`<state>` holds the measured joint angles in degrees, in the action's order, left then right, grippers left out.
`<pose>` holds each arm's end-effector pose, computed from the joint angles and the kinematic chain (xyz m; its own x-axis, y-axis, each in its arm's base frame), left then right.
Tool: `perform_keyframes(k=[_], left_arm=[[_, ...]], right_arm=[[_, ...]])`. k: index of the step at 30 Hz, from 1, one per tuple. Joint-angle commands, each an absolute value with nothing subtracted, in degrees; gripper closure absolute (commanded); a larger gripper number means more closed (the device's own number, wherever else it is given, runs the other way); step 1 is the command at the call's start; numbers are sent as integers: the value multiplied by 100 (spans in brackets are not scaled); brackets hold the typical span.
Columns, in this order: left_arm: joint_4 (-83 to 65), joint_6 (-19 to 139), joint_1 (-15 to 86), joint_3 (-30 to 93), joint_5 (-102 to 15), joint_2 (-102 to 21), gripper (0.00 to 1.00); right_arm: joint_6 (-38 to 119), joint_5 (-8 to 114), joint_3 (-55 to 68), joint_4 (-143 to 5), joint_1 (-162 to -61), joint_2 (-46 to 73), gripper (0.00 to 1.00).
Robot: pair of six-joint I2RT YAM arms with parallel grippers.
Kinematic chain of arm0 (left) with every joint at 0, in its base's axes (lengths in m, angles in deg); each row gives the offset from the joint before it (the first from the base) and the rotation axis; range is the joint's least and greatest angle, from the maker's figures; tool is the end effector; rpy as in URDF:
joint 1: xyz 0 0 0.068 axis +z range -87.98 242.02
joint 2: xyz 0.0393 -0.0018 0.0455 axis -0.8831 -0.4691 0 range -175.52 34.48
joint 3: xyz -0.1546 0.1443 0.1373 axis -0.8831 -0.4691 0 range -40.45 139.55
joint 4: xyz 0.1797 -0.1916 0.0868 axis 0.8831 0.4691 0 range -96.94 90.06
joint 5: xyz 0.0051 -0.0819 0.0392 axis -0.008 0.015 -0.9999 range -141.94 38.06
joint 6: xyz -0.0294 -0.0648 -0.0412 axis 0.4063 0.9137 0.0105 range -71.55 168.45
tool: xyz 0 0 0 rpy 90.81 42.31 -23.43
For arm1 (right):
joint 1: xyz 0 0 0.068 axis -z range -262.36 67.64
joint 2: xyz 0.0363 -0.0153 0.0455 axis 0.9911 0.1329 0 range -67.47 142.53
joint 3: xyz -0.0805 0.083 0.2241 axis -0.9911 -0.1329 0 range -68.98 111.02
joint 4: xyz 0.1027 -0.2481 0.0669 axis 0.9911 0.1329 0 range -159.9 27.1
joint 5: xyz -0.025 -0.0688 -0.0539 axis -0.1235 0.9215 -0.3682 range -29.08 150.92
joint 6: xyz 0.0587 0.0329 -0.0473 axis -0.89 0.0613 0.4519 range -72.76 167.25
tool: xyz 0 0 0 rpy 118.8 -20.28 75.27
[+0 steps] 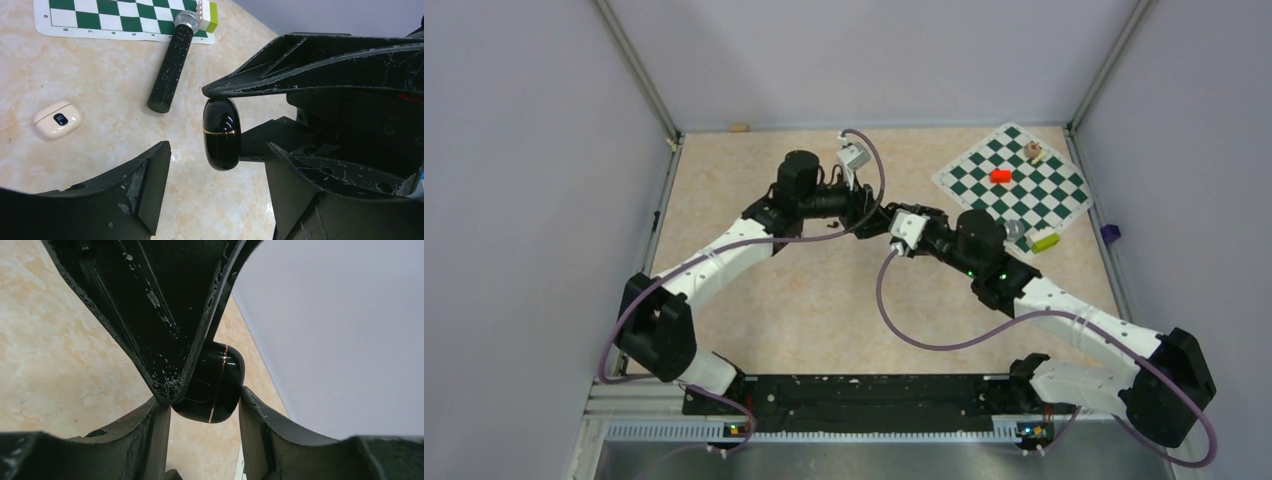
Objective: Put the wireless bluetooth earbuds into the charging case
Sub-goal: Pick up the charging case at the center of the board.
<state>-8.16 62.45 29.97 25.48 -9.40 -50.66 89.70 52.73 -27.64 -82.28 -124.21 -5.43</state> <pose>0.3018 -0.2461 0.2867 -0.4804 0.0906 -0.8723 0.8449 0.3144 -0.4327 0.2279 0.2179 0.2706 0.4370 -0.5055 -0.7440 -0.6375 0.4095 -0.6527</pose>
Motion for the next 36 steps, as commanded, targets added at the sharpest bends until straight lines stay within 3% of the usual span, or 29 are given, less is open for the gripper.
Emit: perform_keyframes(k=[1, 5, 10, 14, 17, 19, 22, 26, 31, 36], left_arm=[[-828, 6040, 2886, 2666, -1104, -5192, 28], [-802, 6043, 2862, 2726, -1102, -5243, 33], [-765, 5990, 2805, 2748, -1087, -5272, 47], [-732, 5970, 2785, 2772, -1029, -5295, 70], [-716, 5917, 2792, 2783, -983, -5256, 87], [-718, 5822, 2789, 2776, -928, -5181, 89], [-392, 5473, 2791, 2775, -762, -4998, 90], [40, 4765, 2811, 2711, -459, -4647, 91], [297, 4320, 2847, 2599, 35, -4350, 91], [721, 3787, 2849, 2533, 534, -4225, 91]], right_arm=[[8978, 5182, -2729, -8556, -12524, -543, 70], [8962, 5168, -2732, -8562, -12551, -538, 70], [8987, 5192, -2749, -8596, -12566, -528, 70], [9008, 5237, -2767, -8624, -12571, -498, 69], [8931, 5297, -2740, -8635, -12574, -483, 64], [8831, 5261, -2644, -8473, -12563, -506, 54], [8629, 4931, -2404, -7925, -12531, -658, 29], [8294, 3416, -2007, -6884, -12031, -1074, 14], [7694, 1488, -1672, -6143, -11245, -1224, 12], [6392, 331, -1623, -6722, -10706, -943, 13]])
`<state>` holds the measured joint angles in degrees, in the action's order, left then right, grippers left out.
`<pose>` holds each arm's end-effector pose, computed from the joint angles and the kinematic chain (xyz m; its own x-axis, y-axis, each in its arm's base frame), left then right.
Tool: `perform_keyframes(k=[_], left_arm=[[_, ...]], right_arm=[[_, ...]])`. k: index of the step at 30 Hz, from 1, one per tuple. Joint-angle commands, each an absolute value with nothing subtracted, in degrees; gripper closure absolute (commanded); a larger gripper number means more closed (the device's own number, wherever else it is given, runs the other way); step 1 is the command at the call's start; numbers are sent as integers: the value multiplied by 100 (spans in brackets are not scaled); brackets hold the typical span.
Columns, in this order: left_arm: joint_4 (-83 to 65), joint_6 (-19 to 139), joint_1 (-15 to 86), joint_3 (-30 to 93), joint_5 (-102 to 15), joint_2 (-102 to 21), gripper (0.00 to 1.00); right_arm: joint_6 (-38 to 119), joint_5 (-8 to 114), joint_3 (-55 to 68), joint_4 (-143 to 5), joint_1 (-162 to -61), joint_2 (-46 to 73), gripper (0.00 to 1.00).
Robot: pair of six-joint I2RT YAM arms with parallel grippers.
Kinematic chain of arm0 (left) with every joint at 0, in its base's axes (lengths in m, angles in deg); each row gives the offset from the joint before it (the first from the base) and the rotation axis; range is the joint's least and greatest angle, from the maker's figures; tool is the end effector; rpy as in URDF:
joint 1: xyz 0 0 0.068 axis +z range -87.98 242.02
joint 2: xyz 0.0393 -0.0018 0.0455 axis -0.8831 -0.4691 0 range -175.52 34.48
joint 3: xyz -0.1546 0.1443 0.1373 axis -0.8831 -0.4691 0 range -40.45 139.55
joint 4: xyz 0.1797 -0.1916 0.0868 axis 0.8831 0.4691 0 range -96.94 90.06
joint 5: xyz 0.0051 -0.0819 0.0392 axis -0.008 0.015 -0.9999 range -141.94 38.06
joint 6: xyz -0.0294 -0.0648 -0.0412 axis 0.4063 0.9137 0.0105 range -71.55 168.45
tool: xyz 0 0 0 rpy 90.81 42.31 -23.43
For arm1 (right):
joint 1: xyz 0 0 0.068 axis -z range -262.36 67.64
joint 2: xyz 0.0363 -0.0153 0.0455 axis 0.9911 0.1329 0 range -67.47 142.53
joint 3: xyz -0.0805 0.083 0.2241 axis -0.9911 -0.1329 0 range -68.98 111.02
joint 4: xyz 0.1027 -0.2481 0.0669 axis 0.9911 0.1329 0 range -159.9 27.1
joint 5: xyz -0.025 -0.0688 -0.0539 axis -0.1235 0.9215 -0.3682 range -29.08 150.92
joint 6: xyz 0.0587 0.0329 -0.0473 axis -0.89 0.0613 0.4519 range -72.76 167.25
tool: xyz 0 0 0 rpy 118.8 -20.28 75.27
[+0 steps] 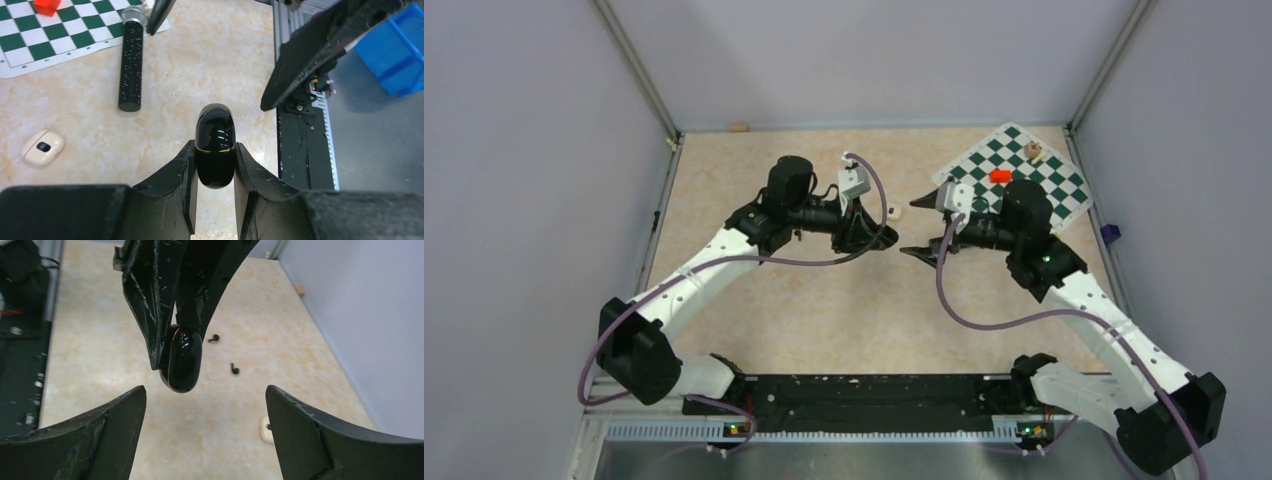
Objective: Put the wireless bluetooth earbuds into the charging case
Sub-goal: Pick up the charging case at the center of the board.
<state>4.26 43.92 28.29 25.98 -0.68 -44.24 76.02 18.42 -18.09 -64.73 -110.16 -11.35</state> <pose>0.2596 -0.2406 0.3070 -0.2560 0.2304 -0.9388 0.9657 0.1052 -0.2375 0.2208 0.1711 0.3280 0.3084 -0.2385 -0.9208 -0.8935 0.2596 -0.3665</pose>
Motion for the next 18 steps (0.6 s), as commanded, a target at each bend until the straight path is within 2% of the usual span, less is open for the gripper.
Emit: perform_keyframes(k=[1, 8, 18], left_arm=[[722, 3749, 2853, 2492, 576, -4199, 91], [729, 3607, 2853, 2350, 565, -4117, 95], [672, 3656, 2852, 2352, 655, -4162, 98]], right_arm=[[6119, 163, -1662, -6906, -10641, -876, 13], [5049, 32, -1950, -8050, -10593, -524, 15], [5267, 220, -2125, -8131, -10616, -406, 16]])
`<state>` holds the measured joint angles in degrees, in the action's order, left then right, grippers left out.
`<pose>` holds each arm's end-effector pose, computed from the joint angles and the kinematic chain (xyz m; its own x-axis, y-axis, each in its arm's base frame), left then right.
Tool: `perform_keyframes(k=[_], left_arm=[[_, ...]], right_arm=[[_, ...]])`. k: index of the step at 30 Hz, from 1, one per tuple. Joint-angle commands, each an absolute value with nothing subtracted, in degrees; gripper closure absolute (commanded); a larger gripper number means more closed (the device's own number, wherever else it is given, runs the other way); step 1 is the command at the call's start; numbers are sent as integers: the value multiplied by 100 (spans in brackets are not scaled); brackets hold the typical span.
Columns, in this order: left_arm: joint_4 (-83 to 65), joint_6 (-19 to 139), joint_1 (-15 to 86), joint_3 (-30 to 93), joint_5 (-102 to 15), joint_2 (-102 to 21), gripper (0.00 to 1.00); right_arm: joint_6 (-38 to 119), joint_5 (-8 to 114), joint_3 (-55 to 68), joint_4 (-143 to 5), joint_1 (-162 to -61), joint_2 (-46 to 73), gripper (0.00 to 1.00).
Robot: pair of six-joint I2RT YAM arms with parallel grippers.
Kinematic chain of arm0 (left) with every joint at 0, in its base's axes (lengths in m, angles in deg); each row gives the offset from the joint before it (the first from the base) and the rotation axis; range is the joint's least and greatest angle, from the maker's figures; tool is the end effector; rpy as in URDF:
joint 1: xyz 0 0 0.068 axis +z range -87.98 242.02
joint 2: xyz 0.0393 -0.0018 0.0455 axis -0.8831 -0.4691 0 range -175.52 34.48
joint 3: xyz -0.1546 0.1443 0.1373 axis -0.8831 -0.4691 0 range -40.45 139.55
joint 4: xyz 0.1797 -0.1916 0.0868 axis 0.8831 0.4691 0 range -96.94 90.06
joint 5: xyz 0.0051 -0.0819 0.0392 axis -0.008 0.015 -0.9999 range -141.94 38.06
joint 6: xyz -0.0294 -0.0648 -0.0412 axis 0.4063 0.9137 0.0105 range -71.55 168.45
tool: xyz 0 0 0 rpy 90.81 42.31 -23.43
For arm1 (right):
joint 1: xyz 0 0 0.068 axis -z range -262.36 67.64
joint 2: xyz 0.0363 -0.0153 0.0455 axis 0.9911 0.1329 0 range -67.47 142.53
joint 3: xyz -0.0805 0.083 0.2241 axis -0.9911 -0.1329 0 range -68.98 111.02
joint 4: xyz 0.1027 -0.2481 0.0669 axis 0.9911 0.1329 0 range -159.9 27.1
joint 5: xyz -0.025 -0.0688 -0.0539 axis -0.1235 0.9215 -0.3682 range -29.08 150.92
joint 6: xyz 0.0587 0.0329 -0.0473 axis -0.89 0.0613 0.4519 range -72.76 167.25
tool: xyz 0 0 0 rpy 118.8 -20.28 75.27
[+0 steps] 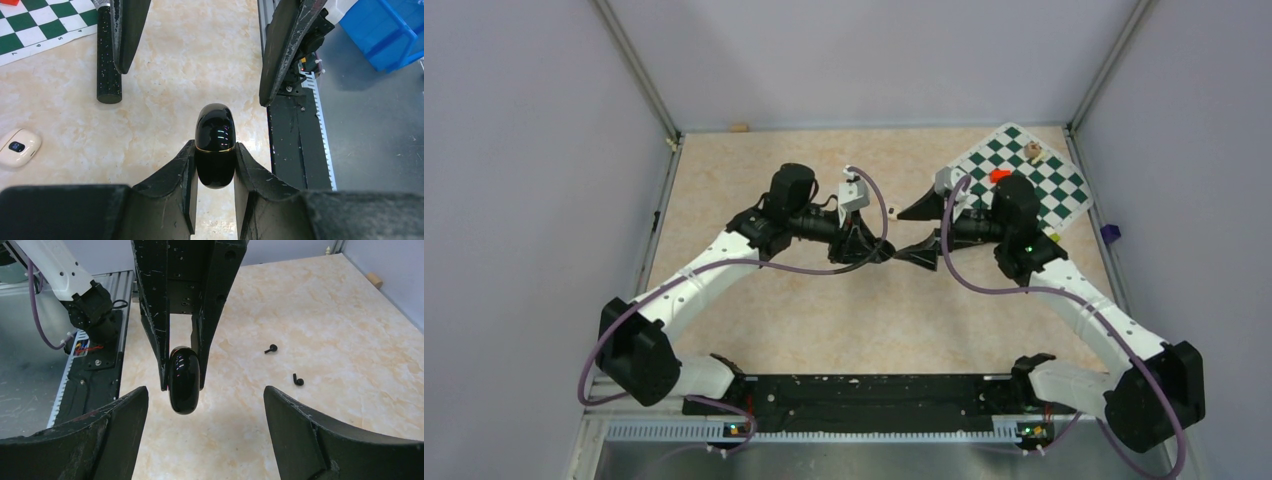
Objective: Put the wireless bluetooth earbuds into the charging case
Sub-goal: Pick up the charging case at the center of the board, then open the charging case.
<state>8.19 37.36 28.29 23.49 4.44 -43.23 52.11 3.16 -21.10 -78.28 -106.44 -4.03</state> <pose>0.2461 -0.2361 0.2916 -0.2186 0.2740 -0.9365 0.9740 0.0028 -0.2265 0.2406 0.1739 0.3042 -0.0303 -0.0630 -0.9976 -0.9899 0.1399 0.0213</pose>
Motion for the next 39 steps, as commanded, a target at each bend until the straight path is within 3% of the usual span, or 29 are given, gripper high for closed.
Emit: perform_keyframes(k=[1, 25, 33, 39], left_arm=[[661, 3670, 2853, 2349, 666, -4157, 98], [603, 3678, 2854, 2236, 896, -4165, 100], [572, 3770, 2852, 2243, 961, -4196, 100], [556, 3843, 2877, 2358, 919, -4208, 100]], right_arm=[[5308, 258, -2132, -8113, -10637, -401, 17], [5787, 1902, -1977, -7896, -10848, -573, 21], [5781, 1990, -1937, -7905, -10728, -796, 21], [5781, 1345, -1697, -7573, -10724, -901, 19]])
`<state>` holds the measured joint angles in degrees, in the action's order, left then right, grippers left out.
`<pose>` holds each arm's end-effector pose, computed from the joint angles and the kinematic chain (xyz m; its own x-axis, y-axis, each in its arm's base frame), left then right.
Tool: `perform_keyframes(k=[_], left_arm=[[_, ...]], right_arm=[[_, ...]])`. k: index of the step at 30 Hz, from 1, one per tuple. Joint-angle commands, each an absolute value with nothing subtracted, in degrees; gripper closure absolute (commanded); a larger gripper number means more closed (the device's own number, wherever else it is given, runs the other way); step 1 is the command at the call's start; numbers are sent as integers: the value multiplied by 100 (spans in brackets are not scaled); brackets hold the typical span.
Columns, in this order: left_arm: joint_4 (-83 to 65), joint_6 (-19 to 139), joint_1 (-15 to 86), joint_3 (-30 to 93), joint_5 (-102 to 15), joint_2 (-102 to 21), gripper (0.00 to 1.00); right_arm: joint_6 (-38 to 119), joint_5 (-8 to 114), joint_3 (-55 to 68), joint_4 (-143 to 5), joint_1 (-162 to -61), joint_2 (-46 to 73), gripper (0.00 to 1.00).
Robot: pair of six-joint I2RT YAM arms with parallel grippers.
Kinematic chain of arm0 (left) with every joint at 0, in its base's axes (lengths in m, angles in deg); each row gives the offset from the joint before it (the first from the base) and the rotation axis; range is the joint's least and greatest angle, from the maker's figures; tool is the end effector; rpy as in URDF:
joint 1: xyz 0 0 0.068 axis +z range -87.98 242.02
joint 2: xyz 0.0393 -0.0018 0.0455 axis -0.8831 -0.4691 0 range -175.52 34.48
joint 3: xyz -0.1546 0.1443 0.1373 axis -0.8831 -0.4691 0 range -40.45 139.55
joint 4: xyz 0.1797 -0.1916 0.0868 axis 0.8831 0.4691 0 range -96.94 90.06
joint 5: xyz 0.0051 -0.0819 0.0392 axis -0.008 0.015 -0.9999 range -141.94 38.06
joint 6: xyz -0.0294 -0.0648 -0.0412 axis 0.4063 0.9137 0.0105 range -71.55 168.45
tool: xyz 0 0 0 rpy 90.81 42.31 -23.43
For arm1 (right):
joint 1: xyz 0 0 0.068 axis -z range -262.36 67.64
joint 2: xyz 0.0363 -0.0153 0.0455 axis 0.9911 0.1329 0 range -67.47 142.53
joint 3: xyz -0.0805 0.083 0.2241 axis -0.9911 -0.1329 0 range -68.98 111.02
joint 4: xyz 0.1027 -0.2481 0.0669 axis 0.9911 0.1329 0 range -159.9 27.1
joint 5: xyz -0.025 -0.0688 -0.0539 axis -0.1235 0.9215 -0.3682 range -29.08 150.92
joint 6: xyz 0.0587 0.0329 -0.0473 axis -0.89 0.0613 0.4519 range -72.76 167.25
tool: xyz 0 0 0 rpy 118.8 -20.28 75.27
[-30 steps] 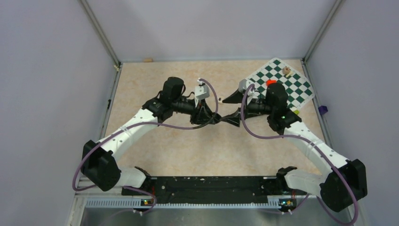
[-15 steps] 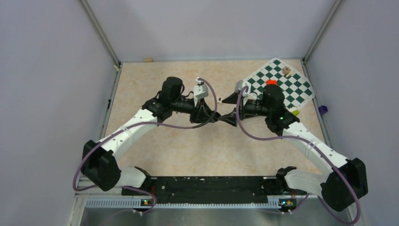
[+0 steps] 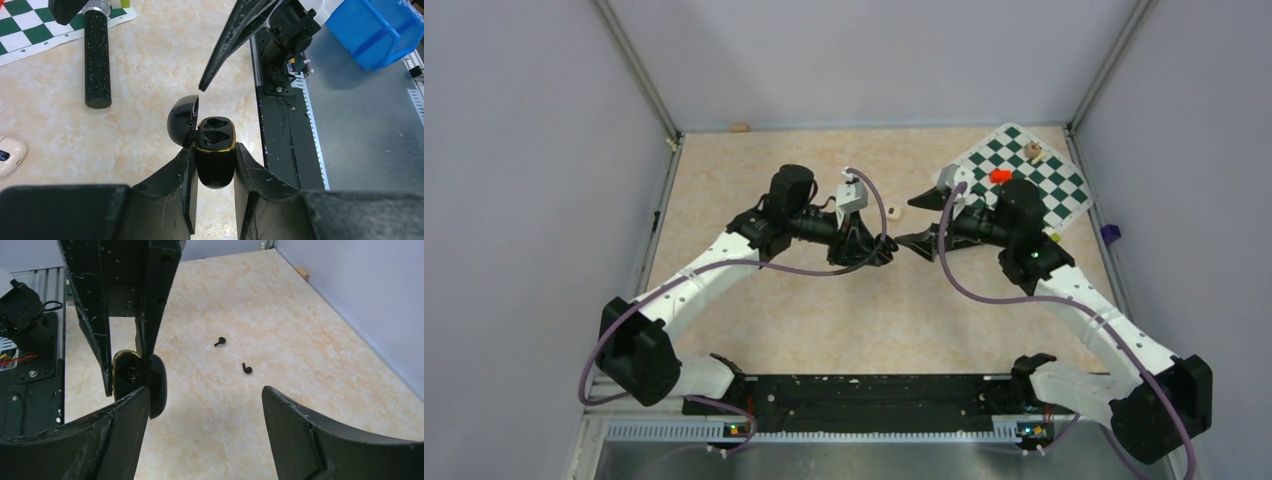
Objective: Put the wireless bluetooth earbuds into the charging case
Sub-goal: Open the charging case, then pick up the earbud from the center of the board.
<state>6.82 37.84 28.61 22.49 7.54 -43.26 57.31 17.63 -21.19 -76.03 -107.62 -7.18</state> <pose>0.2442 -0.2351 0.2890 -0.2245 0.2601 -0.9391 0.9691 -0.0415 -0.2431 0.2441 0.1695 0.3123 0.0631 -0.1108 -0.9918 -0.9302 0.3536 -0.0987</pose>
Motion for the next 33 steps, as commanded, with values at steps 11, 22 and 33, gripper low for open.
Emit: perform_keyframes(k=[11, 22, 33], left_arm=[[330, 4249, 4082, 2421, 1236, -3819, 100], [550, 4061, 5962, 1582, 1484, -2612, 100], [276, 3968, 6585, 540, 1296, -1671, 100]], right_arm=[[4999, 1283, -471, -7399, -10556, 237, 16], [3678, 1710, 821, -7690, -10617, 2918, 32], [3523, 2681, 2216, -6572, -11382, 5104, 45]])
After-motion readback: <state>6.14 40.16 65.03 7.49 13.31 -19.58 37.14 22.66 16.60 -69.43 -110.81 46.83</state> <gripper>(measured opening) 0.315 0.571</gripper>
